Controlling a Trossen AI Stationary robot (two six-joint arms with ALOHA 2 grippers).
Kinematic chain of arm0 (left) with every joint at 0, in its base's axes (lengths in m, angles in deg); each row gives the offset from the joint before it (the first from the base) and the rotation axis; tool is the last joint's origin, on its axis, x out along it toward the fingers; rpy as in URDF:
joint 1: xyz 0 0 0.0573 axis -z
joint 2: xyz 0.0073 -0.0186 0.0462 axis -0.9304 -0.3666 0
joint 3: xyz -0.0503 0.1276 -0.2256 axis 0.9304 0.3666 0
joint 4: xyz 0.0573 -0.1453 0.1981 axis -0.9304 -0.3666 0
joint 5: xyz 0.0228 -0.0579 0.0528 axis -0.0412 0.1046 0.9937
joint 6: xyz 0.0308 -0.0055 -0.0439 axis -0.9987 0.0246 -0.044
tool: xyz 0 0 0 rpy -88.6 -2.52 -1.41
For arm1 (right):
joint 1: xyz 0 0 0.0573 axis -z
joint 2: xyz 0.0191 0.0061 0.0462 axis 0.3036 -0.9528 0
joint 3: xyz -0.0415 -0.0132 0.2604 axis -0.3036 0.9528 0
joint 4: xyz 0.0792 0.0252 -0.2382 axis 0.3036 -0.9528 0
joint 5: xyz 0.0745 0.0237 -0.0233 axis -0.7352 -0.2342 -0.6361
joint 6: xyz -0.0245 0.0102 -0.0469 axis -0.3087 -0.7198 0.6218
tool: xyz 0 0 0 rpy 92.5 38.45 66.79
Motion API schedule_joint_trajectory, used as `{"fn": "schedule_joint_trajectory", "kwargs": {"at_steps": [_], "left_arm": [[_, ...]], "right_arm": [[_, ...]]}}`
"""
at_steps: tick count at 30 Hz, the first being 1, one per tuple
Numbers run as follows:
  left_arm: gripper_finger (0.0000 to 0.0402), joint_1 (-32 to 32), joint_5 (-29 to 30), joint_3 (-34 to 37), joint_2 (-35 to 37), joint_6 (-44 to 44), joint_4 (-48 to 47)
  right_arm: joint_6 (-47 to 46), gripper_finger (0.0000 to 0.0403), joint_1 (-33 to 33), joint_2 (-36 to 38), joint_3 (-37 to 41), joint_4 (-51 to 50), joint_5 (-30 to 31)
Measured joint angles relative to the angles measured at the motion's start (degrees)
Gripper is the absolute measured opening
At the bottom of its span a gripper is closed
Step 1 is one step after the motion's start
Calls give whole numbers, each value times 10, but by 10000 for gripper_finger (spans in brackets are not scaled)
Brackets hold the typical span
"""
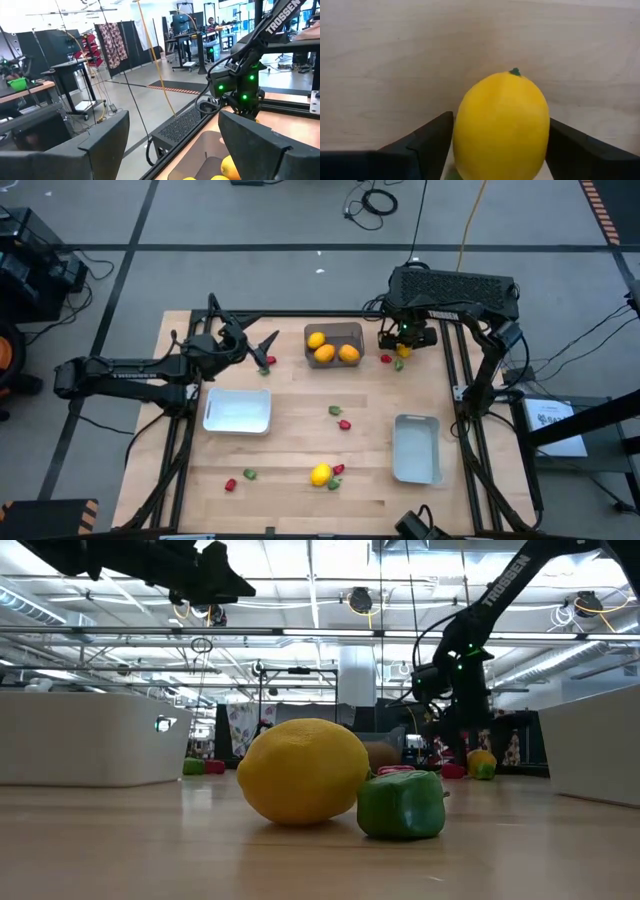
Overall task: Sort produce into baskets
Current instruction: Put the yellow lemon into the black bin
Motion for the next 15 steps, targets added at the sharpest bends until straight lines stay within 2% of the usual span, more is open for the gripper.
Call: {"fn": "schedule_joint_trajectory", "kwargs": {"at_steps": [8,11,15], "left_arm": [[310,0,0,0,0,7,-4],[310,0,0,0,0,5,-9],[310,-4,0,0,0,-6,-17]], "right_arm": [[29,193,0,2,0,-5,-16],[37,193,0,12,-1,-6,-33],[50,213,-2,41,-18,-7,-49]]}}
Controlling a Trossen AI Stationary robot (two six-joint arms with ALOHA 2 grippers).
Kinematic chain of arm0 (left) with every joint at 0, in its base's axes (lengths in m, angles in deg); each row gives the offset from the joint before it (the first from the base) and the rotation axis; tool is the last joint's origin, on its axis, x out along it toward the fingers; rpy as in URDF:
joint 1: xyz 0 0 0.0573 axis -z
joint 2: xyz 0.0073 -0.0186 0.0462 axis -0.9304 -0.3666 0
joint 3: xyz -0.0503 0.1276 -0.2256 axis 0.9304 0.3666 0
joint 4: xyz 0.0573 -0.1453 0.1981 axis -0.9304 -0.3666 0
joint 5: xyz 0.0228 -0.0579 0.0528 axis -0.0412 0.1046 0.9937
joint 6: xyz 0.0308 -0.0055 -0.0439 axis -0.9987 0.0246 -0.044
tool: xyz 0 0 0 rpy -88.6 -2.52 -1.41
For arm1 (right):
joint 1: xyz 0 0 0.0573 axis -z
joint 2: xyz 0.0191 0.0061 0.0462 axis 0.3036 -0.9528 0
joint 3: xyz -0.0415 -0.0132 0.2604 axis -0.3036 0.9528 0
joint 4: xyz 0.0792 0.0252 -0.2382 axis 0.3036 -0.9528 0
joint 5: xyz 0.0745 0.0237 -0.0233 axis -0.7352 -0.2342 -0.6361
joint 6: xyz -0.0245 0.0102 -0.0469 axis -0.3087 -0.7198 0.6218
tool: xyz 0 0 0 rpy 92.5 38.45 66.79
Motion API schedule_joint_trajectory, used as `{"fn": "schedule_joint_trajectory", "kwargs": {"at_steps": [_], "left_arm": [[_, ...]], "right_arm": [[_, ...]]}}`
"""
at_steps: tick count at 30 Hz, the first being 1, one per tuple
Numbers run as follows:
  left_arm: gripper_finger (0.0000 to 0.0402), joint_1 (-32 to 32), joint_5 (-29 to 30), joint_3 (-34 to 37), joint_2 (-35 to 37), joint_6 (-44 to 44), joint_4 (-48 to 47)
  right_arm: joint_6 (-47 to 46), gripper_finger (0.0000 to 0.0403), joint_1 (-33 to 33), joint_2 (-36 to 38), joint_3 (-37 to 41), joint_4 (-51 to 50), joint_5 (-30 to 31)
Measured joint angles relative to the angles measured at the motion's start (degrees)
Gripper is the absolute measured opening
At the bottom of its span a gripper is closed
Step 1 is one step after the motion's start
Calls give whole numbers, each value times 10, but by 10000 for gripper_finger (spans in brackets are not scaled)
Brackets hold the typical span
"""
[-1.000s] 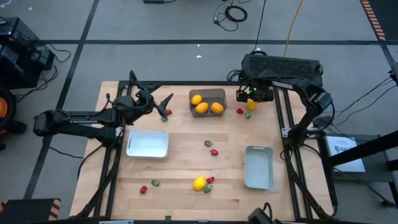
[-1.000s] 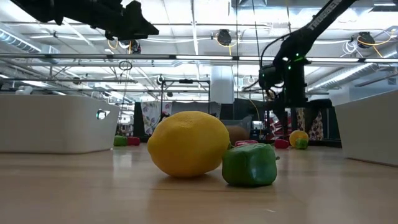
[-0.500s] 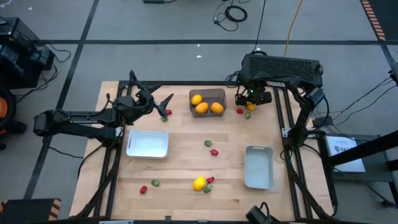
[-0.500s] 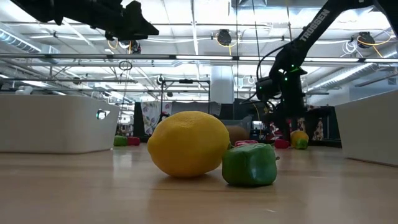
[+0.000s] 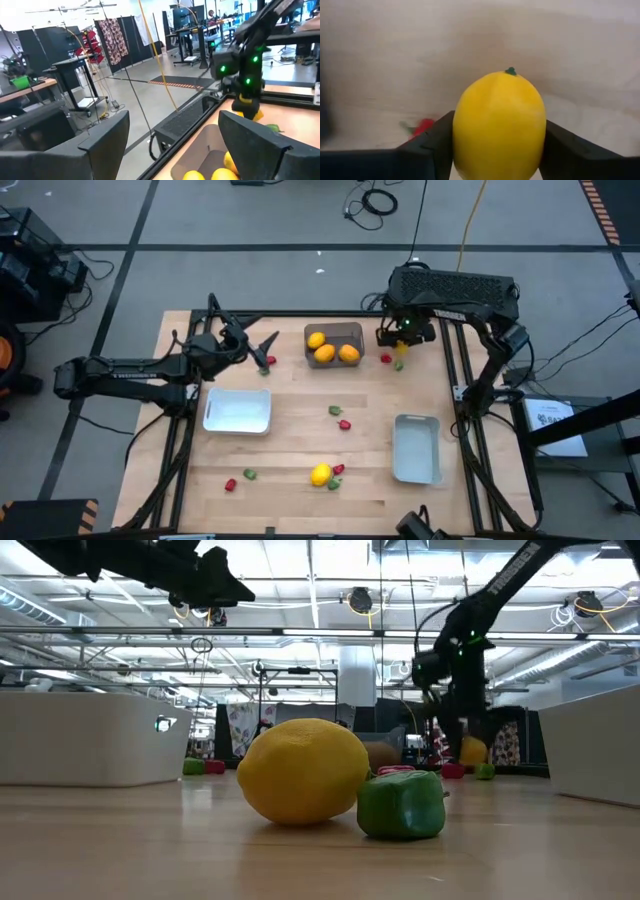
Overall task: Sort produce into baskets
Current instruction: Put the yellow lemon into the black bin
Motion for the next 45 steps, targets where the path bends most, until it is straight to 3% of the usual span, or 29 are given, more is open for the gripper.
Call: {"fn": "schedule_joint_trajectory", "kwargs": {"at_steps": [6,13,18,23,28,45], "left_arm": [[310,0,0,0,0,-1,0],[310,0,0,0,0,-1,0],[310,0,-1,0,0,-1,2],[310,0,-22,0,0,-2,4],[310,0,-23,0,0,-4,4],[310,0,-23,0,0,-16,2]], "right_arm": [[1,216,-26,54,-26,30,-7],[-3,212,-116,92,-27,194,-12],[83,214,-171,81,-27,317,-8],[168,223,-193,46,-27,372,-4],[190,227,-188,21,-27,383,34],[229,229,-183,15,-27,377,39]]}}
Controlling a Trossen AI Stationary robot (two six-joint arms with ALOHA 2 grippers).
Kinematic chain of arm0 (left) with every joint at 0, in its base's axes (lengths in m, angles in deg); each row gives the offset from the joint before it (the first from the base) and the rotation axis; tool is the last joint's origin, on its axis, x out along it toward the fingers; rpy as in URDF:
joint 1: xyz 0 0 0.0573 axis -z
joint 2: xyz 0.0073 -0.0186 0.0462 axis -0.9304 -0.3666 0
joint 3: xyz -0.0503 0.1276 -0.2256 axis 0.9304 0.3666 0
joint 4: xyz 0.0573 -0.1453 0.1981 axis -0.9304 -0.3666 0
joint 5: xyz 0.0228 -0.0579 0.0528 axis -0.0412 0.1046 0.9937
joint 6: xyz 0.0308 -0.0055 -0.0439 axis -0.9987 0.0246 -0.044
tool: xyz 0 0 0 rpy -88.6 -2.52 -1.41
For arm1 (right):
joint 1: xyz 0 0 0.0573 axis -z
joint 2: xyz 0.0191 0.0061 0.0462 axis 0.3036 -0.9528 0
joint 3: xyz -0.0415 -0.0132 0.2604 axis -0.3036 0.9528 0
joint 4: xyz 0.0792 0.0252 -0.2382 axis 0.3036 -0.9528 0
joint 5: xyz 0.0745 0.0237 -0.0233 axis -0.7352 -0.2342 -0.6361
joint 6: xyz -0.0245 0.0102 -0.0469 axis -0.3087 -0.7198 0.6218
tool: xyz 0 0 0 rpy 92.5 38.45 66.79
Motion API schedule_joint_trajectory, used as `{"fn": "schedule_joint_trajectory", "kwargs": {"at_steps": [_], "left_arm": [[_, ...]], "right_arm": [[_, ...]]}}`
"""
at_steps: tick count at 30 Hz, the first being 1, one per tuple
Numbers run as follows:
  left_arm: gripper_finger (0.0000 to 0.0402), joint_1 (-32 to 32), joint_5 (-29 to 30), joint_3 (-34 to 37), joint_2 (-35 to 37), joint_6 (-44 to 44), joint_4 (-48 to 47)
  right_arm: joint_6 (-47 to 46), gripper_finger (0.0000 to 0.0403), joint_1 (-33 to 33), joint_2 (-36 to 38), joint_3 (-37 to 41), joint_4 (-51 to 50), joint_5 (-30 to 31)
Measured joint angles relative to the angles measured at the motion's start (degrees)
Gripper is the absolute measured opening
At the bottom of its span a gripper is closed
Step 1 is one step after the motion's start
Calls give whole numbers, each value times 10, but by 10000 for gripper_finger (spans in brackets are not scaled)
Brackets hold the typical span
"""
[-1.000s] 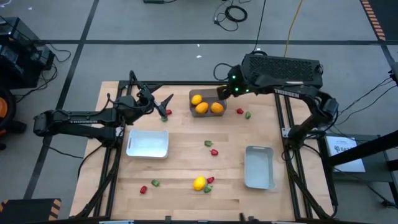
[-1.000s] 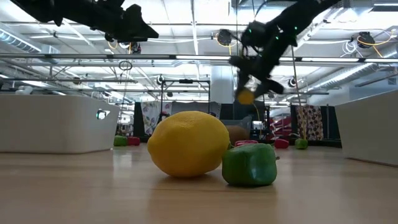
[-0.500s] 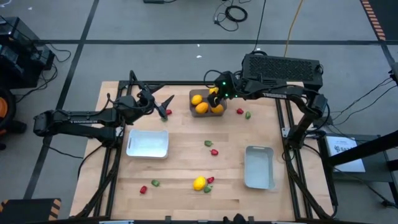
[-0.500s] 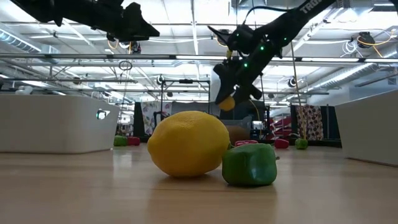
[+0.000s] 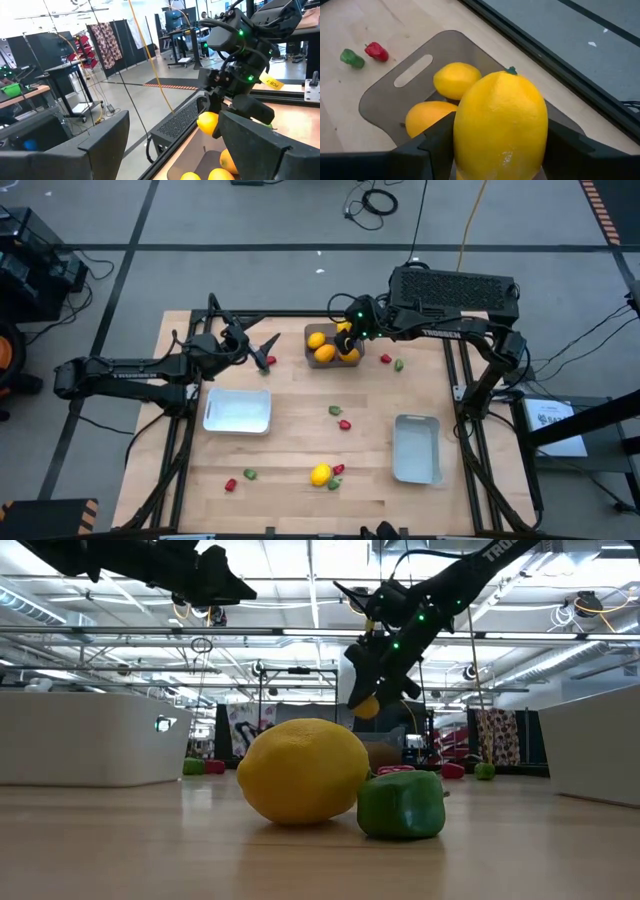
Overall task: Sort produce into baskets
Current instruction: Put the yellow lemon into the black bin
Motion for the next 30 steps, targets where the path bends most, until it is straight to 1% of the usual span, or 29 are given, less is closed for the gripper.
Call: {"fn": "schedule_joint_trajectory", "kwargs": {"at_steps": [16,19,25,30], "left_arm": [[310,0,0,0,0,0,0],[310,0,0,0,0,0,0],[310,0,0,0,0,0,0],[310,0,0,0,0,0,0]], "right_arm": [[2,232,21,0,0,-15,-3],[1,252,21,0,0,-14,-3],[-15,309,24,0,0,-12,-3],[-18,326,26,0,-8,-17,-4]]}}
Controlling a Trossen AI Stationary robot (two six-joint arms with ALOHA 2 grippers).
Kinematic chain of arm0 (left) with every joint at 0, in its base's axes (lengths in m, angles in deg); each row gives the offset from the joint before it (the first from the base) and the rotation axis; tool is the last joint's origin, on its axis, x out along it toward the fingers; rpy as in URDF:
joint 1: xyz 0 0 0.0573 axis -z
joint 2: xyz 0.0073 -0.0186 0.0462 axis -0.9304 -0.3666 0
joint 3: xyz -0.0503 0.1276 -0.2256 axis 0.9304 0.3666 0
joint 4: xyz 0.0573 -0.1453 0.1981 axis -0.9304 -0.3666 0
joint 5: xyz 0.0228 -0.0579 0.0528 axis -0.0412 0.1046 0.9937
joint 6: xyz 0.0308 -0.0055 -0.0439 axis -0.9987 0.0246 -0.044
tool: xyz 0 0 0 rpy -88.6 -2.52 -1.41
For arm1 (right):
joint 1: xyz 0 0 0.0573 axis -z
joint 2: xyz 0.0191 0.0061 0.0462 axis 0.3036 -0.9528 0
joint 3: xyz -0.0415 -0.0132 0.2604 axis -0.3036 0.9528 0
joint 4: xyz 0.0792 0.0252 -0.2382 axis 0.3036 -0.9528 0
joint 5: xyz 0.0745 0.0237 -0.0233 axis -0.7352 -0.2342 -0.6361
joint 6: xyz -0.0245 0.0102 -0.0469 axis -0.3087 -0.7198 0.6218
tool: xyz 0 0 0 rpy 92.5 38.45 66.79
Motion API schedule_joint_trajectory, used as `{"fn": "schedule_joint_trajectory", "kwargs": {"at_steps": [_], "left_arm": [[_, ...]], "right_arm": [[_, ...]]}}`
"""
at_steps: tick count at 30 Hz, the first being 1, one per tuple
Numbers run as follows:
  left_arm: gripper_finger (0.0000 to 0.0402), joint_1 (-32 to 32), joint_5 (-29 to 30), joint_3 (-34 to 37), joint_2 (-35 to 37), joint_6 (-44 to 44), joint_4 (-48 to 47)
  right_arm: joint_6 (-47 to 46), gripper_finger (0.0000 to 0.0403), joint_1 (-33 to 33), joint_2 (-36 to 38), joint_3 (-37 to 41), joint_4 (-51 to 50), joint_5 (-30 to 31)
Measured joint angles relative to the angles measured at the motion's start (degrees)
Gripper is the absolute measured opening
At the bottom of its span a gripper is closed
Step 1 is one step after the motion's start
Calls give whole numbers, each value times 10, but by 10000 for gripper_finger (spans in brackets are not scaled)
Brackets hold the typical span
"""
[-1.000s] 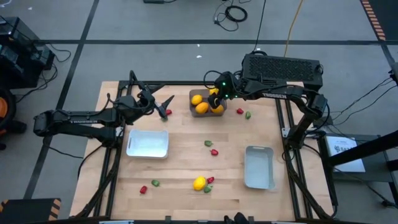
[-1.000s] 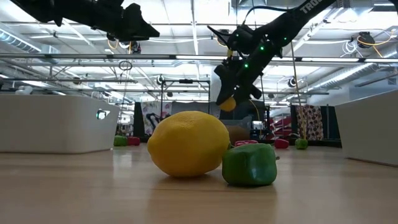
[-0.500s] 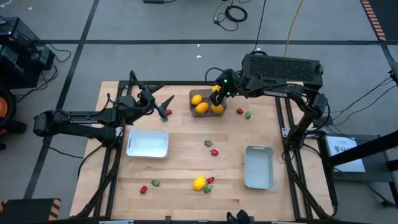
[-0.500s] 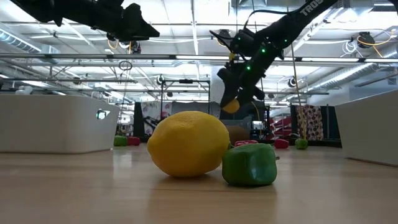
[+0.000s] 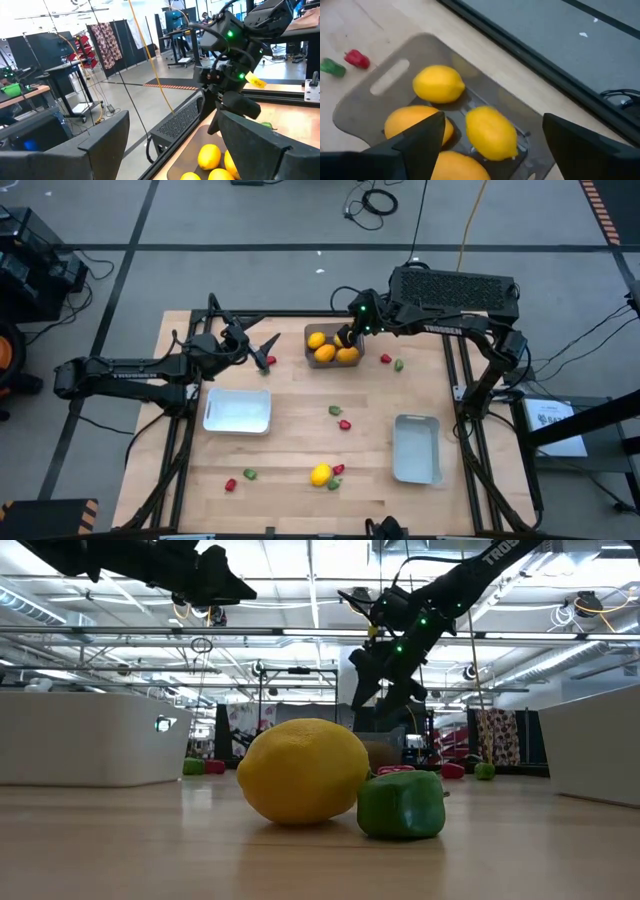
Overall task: Sort produce into baskets
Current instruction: Put the yellow lemon into the black bin
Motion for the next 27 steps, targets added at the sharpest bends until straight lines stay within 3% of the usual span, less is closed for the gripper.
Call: {"fn": "schedule_joint_trajectory", "kwargs": {"at_steps": [3,10,18,23,27], "left_arm": [[310,0,0,0,0,-1,0],[310,0,9,0,3,-9,-12],[310,0,14,0,52,-34,-120],[310,0,15,0,98,-30,-181],[310,0,10,0,113,-16,-182]], "right_arm": [[-6,325,-3,0,-23,-4,-16],[-12,323,-58,0,-101,-82,-148],[48,322,-203,0,-124,-168,-150],[55,322,-281,-6,-124,-155,-150],[125,322,-341,-14,-125,-145,-150]]}}
